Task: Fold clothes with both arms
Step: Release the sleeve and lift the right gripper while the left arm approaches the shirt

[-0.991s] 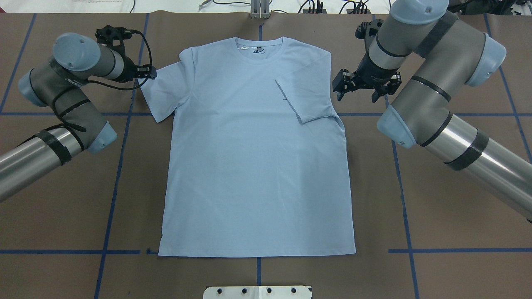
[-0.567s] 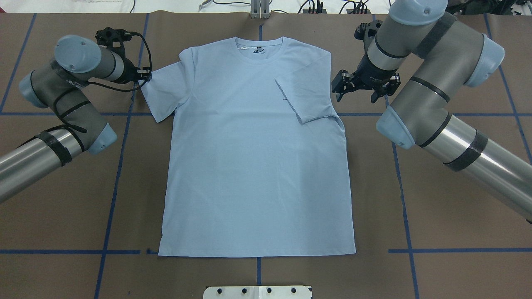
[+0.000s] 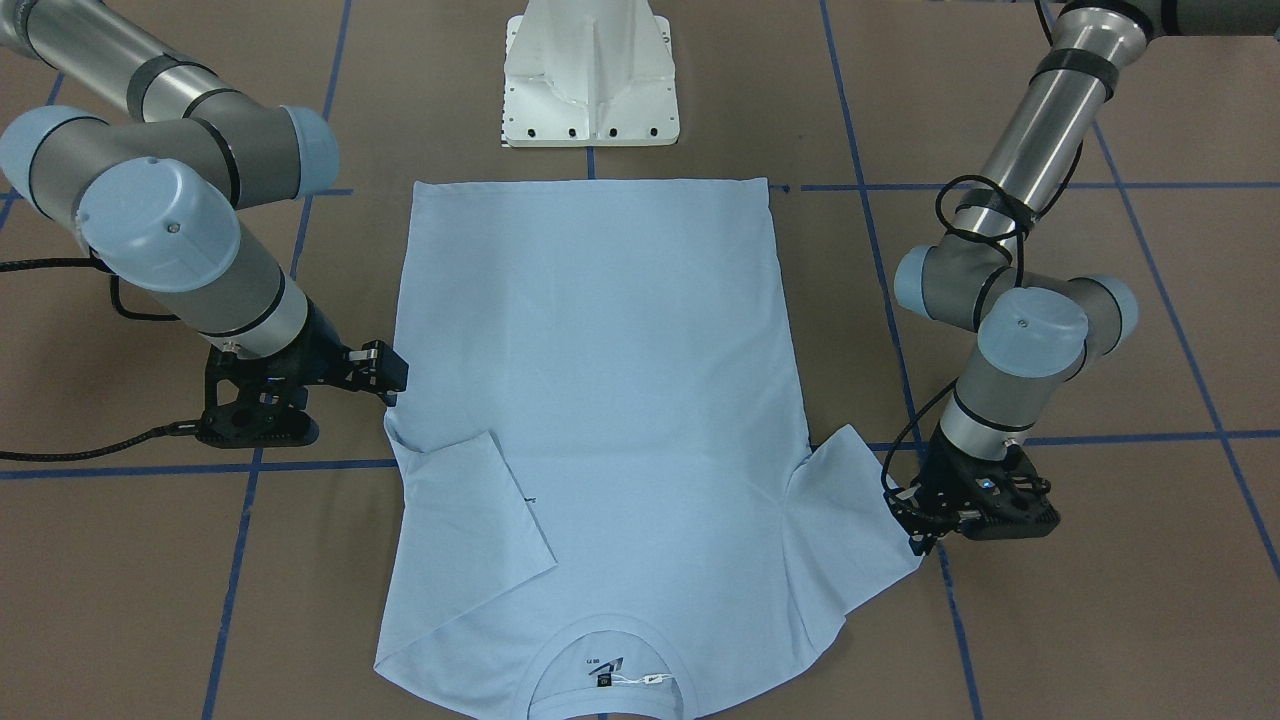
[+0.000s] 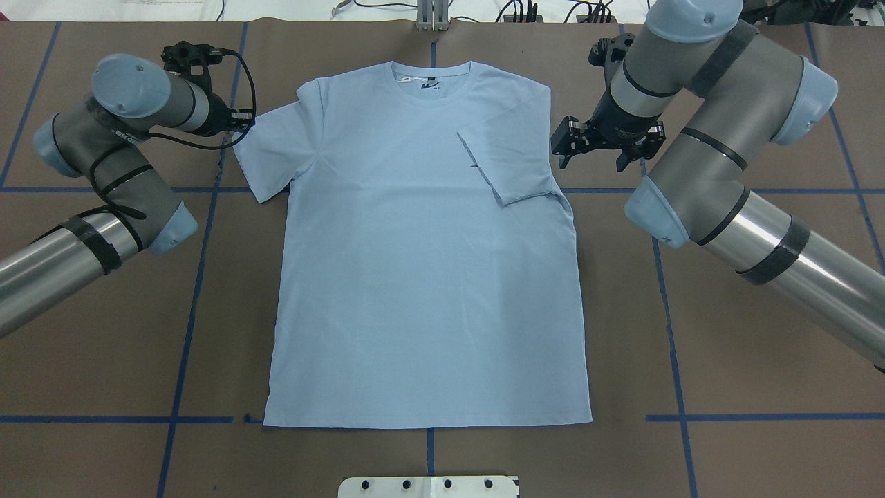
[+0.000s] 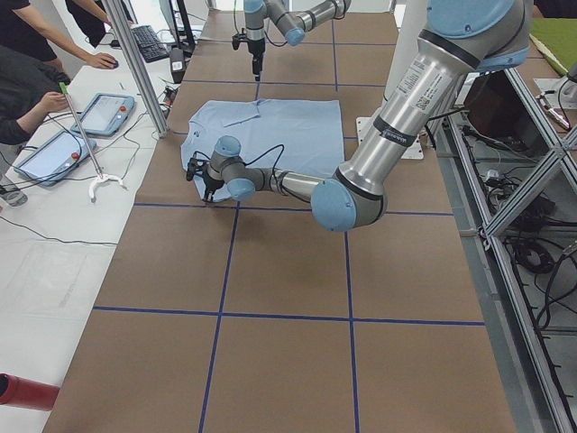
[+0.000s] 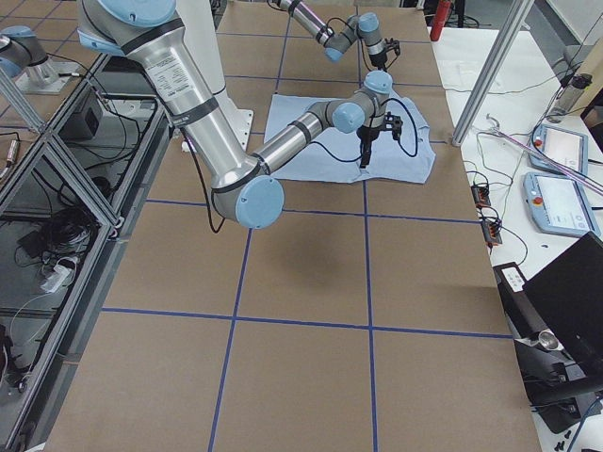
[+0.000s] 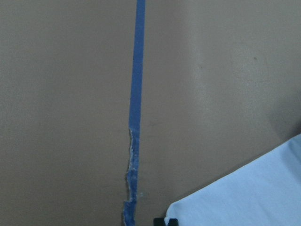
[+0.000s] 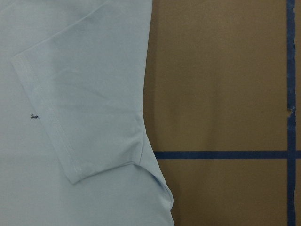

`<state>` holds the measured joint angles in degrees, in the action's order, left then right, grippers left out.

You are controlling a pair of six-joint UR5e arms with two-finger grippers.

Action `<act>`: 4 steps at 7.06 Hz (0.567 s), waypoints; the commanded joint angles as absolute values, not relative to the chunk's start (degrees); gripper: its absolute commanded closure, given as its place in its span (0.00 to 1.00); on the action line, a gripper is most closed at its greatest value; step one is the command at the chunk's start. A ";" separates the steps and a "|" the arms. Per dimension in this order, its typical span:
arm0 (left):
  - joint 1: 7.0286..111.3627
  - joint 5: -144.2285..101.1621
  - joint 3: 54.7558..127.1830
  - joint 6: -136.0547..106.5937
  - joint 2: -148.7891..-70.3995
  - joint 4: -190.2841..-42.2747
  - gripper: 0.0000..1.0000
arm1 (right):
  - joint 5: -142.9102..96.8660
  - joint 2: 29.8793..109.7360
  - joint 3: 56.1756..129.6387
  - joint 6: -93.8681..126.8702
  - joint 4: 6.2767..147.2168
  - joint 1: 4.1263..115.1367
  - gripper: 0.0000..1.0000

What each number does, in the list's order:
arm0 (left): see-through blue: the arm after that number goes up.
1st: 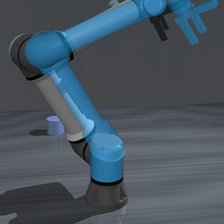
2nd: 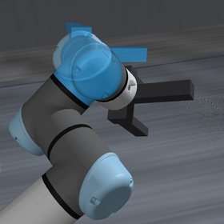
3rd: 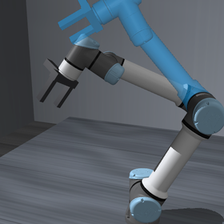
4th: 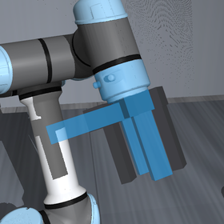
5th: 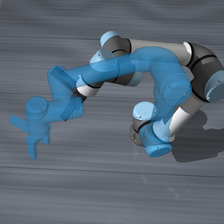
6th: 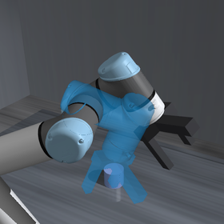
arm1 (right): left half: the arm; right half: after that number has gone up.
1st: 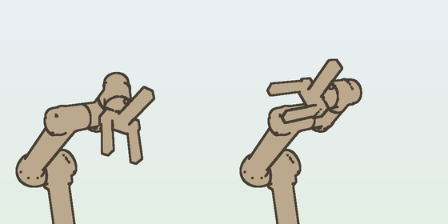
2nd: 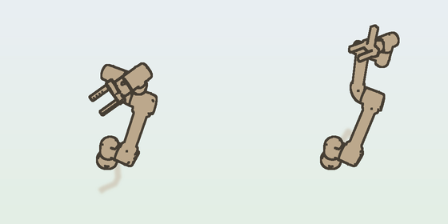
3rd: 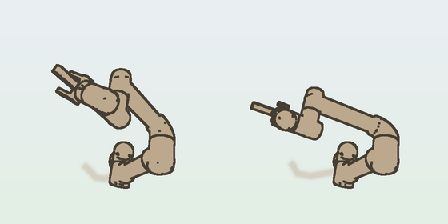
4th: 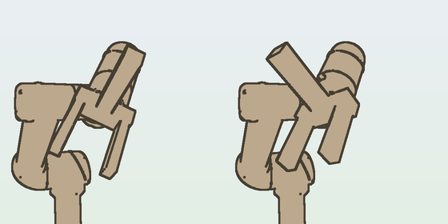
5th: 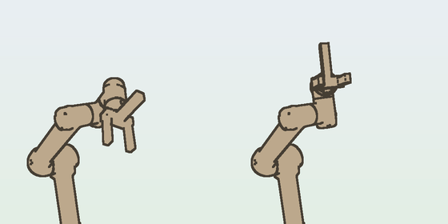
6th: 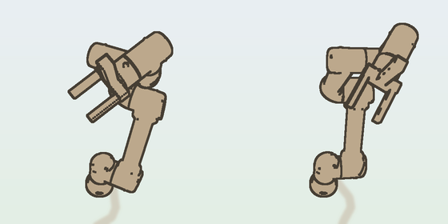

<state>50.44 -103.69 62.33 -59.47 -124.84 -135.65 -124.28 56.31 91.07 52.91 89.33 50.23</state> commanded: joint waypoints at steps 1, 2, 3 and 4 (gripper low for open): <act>50.36 -103.89 67.38 -60.12 -127.25 -126.63 1.00 | -124.28 56.42 91.14 52.91 89.21 50.19 0.00; 50.27 -103.97 70.28 -63.77 -128.92 -120.30 1.00 | -124.28 56.43 91.14 52.91 89.12 50.10 0.00; 47.23 -103.80 71.01 -69.29 -131.55 -117.97 1.00 | -124.10 56.77 91.14 53.00 88.95 49.92 0.00; 44.33 -103.62 67.88 -73.35 -136.88 -116.47 1.00 | -123.75 57.30 91.14 52.91 88.77 49.75 0.00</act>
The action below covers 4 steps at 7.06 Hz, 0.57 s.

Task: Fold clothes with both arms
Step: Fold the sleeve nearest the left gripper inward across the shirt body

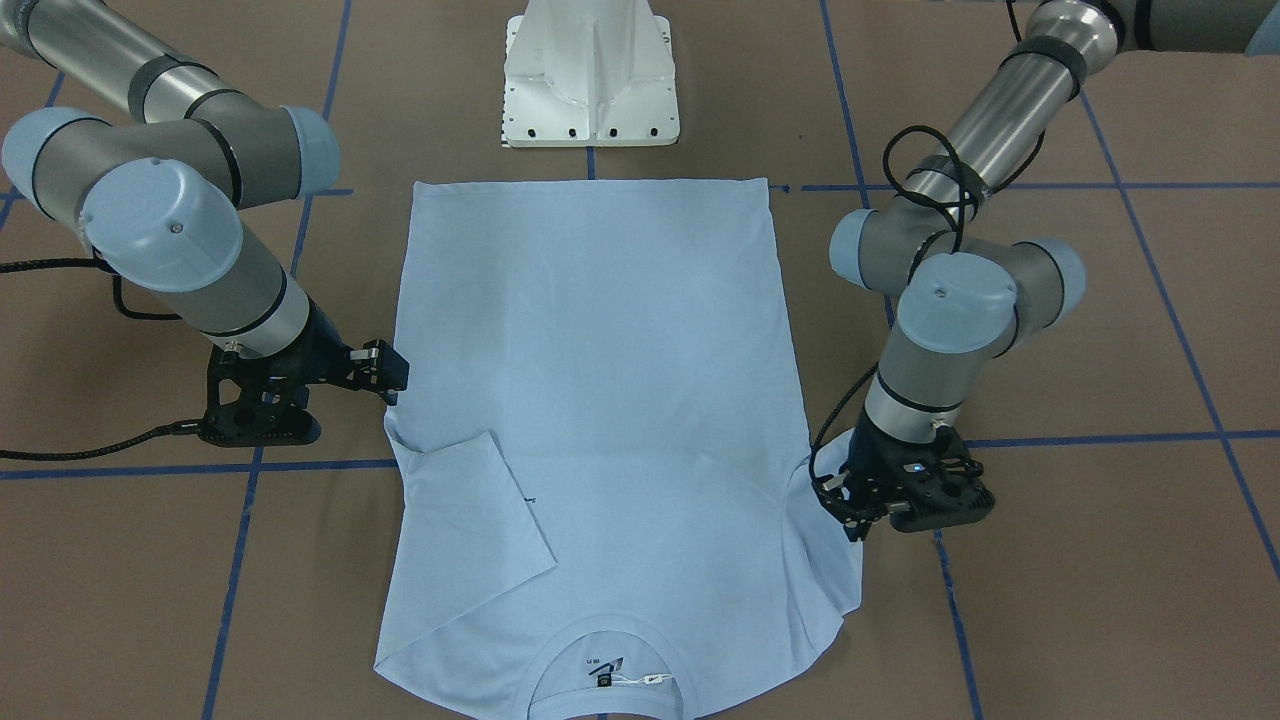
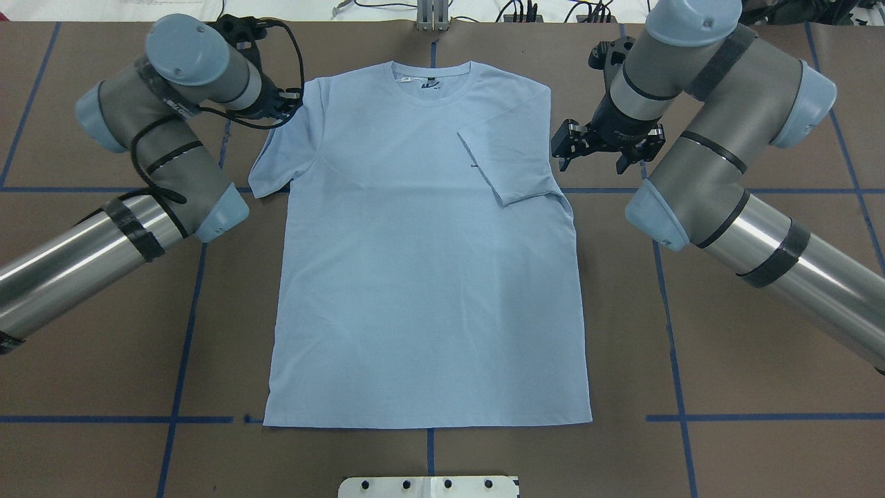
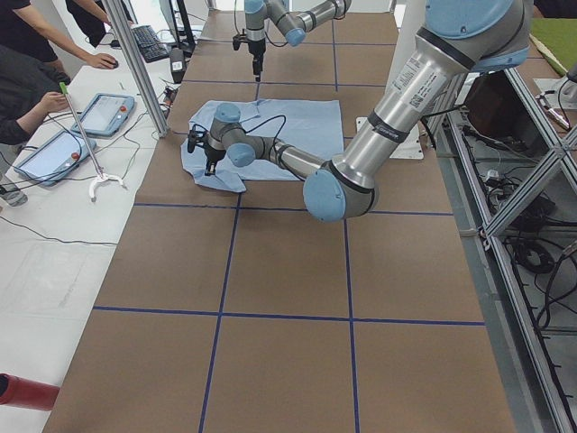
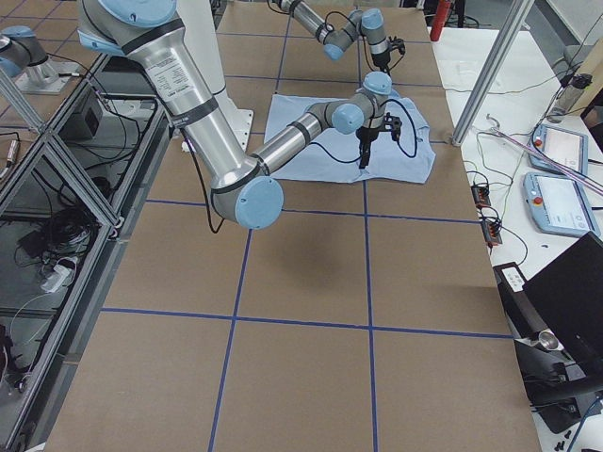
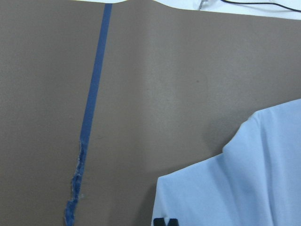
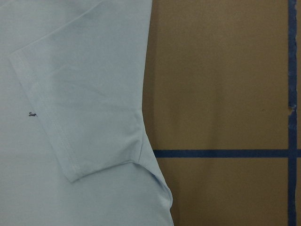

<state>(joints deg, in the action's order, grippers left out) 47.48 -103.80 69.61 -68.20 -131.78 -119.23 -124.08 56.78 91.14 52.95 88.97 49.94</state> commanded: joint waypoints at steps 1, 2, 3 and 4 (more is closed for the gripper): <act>42.73 -103.62 60.19 -76.35 -144.33 -116.72 1.00 | -123.75 57.22 91.14 52.91 88.77 49.75 0.00; 41.67 -103.54 55.51 -77.94 -148.41 -117.41 1.00 | -123.75 57.22 91.23 52.82 88.77 49.75 0.00; 41.66 -103.19 53.28 -77.96 -148.62 -119.42 1.00 | -123.75 57.13 91.14 52.74 88.77 49.66 0.00; 41.75 -99.79 51.17 -78.13 -148.19 -121.97 1.00 | -123.66 57.04 91.14 52.91 88.77 49.57 0.00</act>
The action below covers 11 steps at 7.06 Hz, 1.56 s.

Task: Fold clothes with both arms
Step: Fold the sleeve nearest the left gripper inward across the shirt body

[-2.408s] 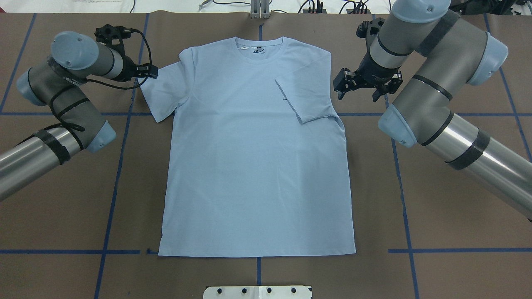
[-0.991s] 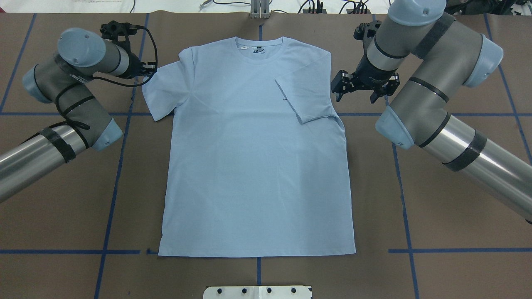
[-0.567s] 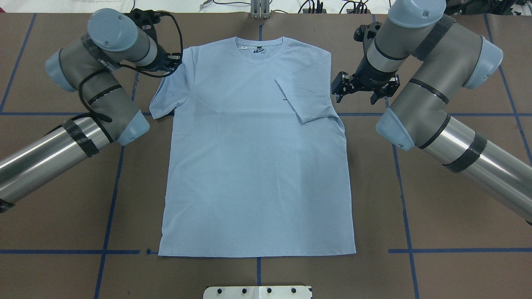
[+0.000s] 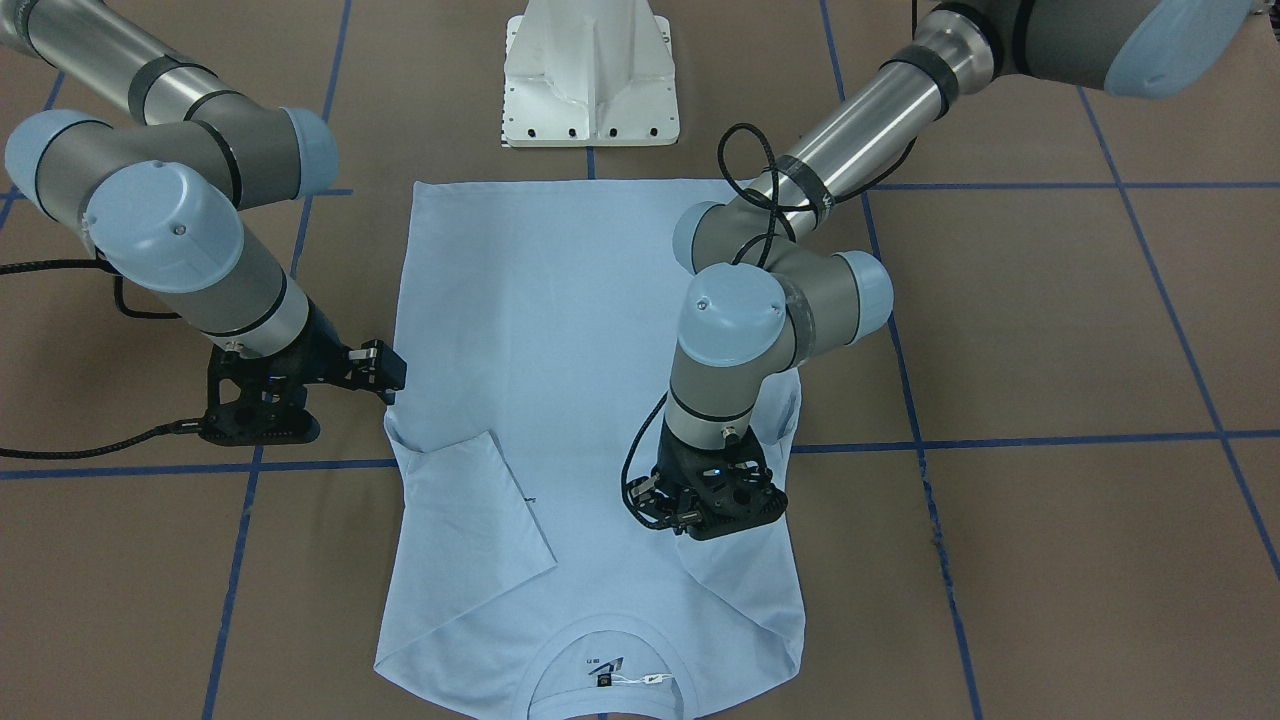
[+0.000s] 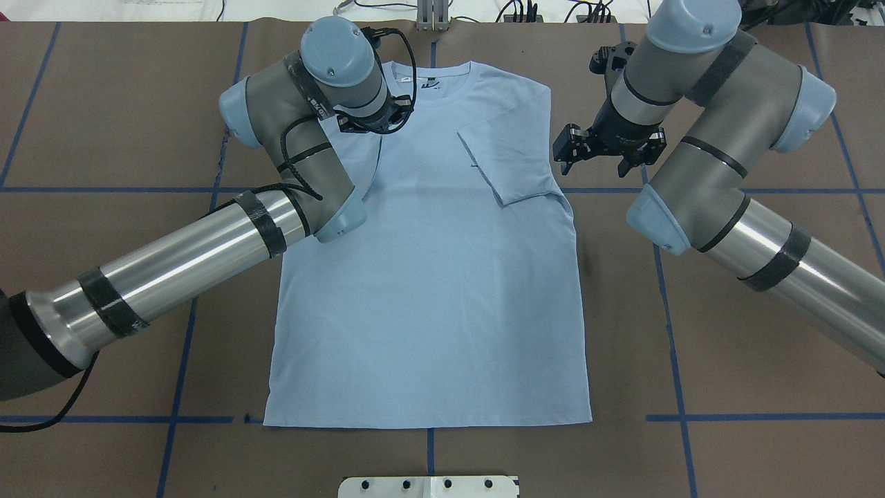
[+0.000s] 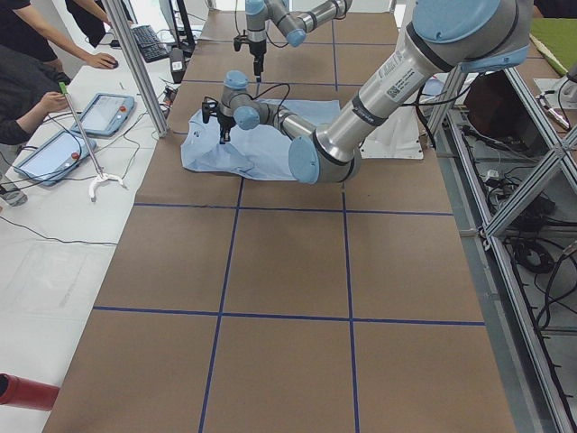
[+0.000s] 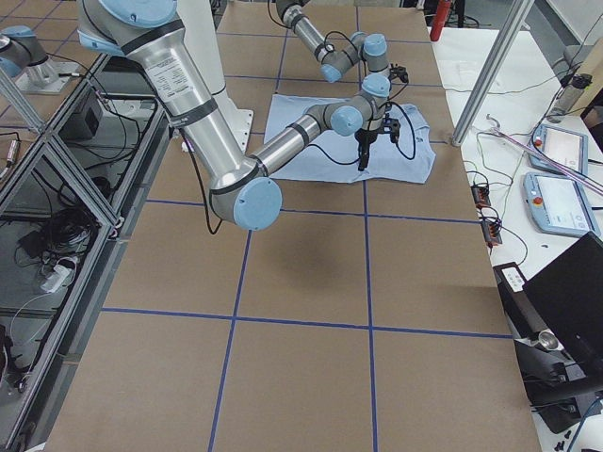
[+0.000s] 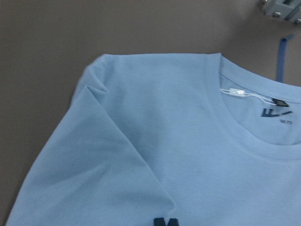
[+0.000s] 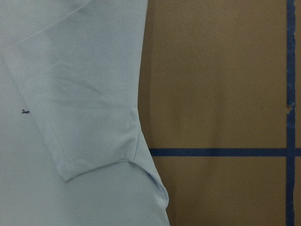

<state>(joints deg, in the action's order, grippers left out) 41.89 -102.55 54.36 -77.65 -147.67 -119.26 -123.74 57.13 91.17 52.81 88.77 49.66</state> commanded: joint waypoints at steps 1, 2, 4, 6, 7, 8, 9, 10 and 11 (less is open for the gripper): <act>41.75 -99.06 51.15 -77.61 -146.36 -123.56 0.01 | -123.66 56.78 91.14 53.00 88.77 49.48 0.00; 42.36 -99.14 51.59 -76.39 -146.25 -123.84 0.00 | -123.58 56.95 91.32 52.91 88.77 49.48 0.00; 43.16 -103.06 60.06 -75.15 -143.29 -124.37 0.00 | -121.83 57.57 91.67 53.00 88.68 48.78 0.00; 43.51 -108.63 69.11 -74.80 -136.98 -122.17 0.00 | -121.46 60.19 92.02 53.78 84.23 47.29 0.00; 43.51 -109.24 79.52 -72.10 -128.49 -120.08 0.00 | -121.38 63.86 93.50 56.14 78.54 46.07 0.00; 43.16 -109.86 88.94 -68.33 -123.88 -113.01 0.00 | -119.11 68.77 99.35 62.43 75.44 43.10 0.00; 42.98 -109.86 95.99 -67.51 -119.31 -109.89 0.00 | -114.22 73.69 106.63 68.06 75.41 36.98 0.00; 42.89 -110.04 102.07 -67.41 -114.40 -109.60 0.00 | -108.17 78.35 113.83 76.21 75.50 30.56 0.00; 42.89 -110.04 104.74 -67.41 -111.65 -109.51 0.00 | -103.58 81.27 118.00 81.25 75.76 23.80 0.00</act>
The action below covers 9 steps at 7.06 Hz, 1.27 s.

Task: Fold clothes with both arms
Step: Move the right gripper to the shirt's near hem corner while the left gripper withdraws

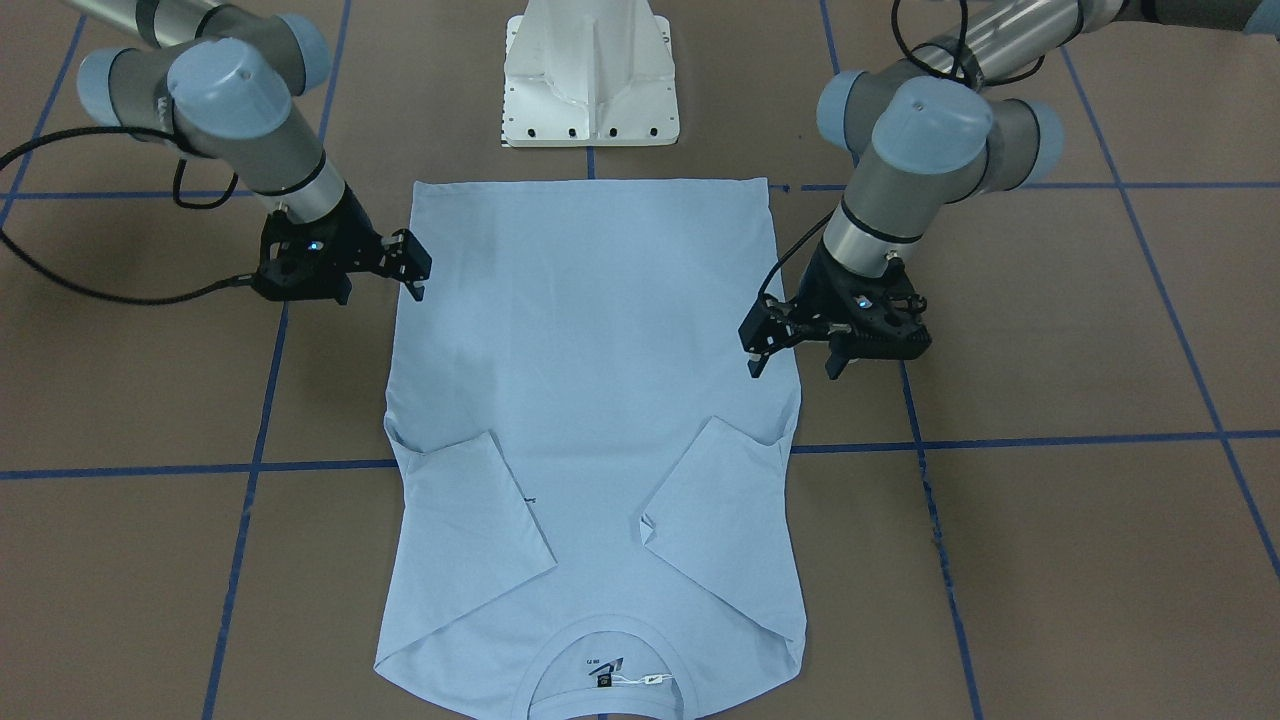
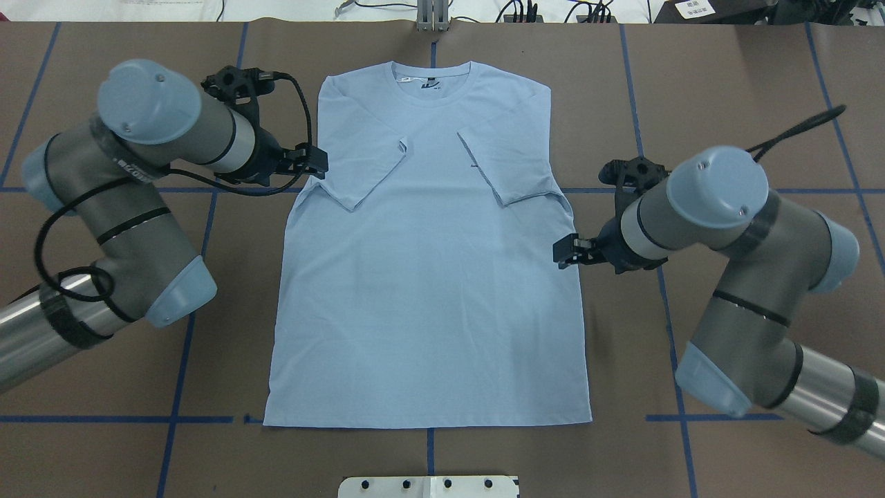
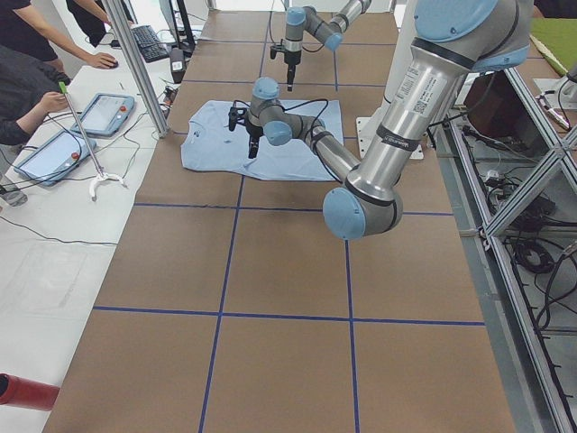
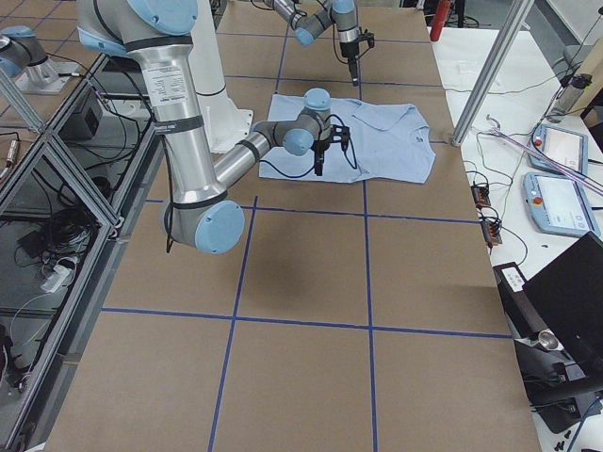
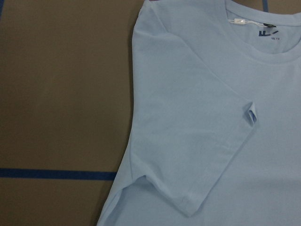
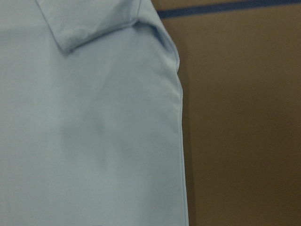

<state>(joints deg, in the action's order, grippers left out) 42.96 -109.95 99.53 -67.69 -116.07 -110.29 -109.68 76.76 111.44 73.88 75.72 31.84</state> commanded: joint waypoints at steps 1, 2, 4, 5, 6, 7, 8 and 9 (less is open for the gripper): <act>42.89 -109.95 105.81 -67.41 -110.93 -109.51 0.00 | -99.79 82.78 118.65 84.17 75.94 18.34 0.00; 42.89 -109.78 106.17 -67.50 -110.92 -109.60 0.00 | -97.41 83.31 118.22 85.24 76.02 14.71 0.00; 42.89 -109.60 107.57 -67.50 -111.00 -109.25 0.00 | -97.73 84.02 117.60 85.52 76.03 12.31 0.00; 42.89 -109.69 108.62 -67.50 -110.92 -108.73 0.00 | -98.00 84.02 117.25 85.52 76.03 12.30 0.02; 42.89 -109.69 108.89 -67.50 -111.09 -108.46 0.00 | -98.00 83.68 116.46 85.52 76.11 12.22 0.02; 42.89 -109.69 109.16 -67.50 -111.09 -108.46 0.00 | -98.00 83.76 115.41 85.52 76.03 12.22 0.07; 42.89 -109.69 109.94 -67.50 -110.83 -108.37 0.00 | -98.17 83.76 115.49 85.52 76.03 12.30 0.25; 42.80 -109.60 109.86 -67.41 -110.74 -108.37 0.00 | -98.26 83.85 115.66 85.52 76.03 12.39 0.55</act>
